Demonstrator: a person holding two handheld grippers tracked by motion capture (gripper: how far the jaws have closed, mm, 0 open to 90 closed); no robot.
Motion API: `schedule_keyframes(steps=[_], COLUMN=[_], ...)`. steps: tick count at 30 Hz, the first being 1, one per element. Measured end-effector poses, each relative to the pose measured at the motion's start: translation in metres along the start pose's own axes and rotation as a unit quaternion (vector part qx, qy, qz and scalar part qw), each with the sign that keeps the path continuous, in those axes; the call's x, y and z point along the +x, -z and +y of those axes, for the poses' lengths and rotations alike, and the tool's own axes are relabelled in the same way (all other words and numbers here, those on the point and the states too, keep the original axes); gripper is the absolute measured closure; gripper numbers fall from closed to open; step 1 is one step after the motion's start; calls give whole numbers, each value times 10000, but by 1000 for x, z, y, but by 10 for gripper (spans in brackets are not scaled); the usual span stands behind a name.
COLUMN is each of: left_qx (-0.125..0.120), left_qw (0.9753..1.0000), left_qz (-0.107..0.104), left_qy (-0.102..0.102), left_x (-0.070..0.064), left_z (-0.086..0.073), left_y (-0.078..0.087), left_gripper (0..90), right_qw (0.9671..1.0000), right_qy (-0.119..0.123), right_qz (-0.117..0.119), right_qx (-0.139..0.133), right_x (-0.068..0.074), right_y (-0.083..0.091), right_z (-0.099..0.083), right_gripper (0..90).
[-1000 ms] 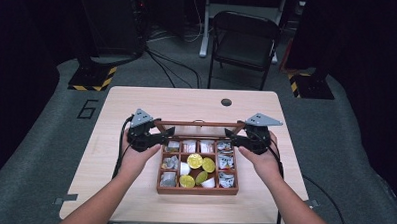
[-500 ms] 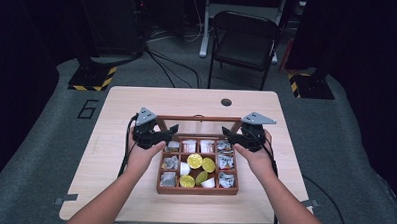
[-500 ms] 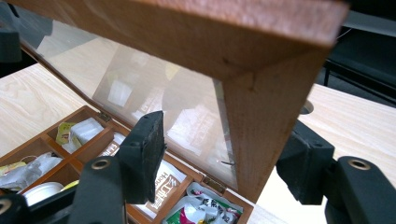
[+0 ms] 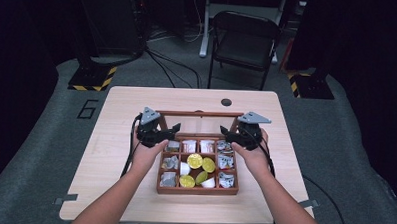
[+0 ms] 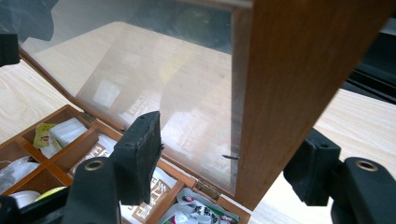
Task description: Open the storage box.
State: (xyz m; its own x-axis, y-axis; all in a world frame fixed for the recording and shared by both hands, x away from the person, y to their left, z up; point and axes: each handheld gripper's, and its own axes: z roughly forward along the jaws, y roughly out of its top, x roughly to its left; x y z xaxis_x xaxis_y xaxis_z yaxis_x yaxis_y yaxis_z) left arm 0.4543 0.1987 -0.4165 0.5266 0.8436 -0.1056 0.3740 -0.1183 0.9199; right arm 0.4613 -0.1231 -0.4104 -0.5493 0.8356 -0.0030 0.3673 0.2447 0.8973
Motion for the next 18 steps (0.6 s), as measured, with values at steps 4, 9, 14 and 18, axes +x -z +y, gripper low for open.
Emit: schedule_keyframes(steps=[4, 9, 14, 18], left_qx=[37, 108, 154, 18], left_qw=[10000, 9999, 9998, 9998], left_qz=[-19, 4, 54, 83], left_qy=[47, 48, 85, 160], left_x=[3, 5, 4, 4], left_z=[-5, -10, -14, -17], left_y=[-5, -11, -16, -18], left_gripper=[268, 264, 253, 244], right_qw=[9999, 9998, 9997, 9995], right_qy=[-6, -156, -220, -253], right_qz=[-9, 27, -40, -131], right_qx=[113, 134, 123, 146], right_x=[-2, -5, -5, -4], right_y=[-5, -13, -16, -18], right_z=[-2, -12, -18, -22], right_gripper=[341, 339, 341, 343])
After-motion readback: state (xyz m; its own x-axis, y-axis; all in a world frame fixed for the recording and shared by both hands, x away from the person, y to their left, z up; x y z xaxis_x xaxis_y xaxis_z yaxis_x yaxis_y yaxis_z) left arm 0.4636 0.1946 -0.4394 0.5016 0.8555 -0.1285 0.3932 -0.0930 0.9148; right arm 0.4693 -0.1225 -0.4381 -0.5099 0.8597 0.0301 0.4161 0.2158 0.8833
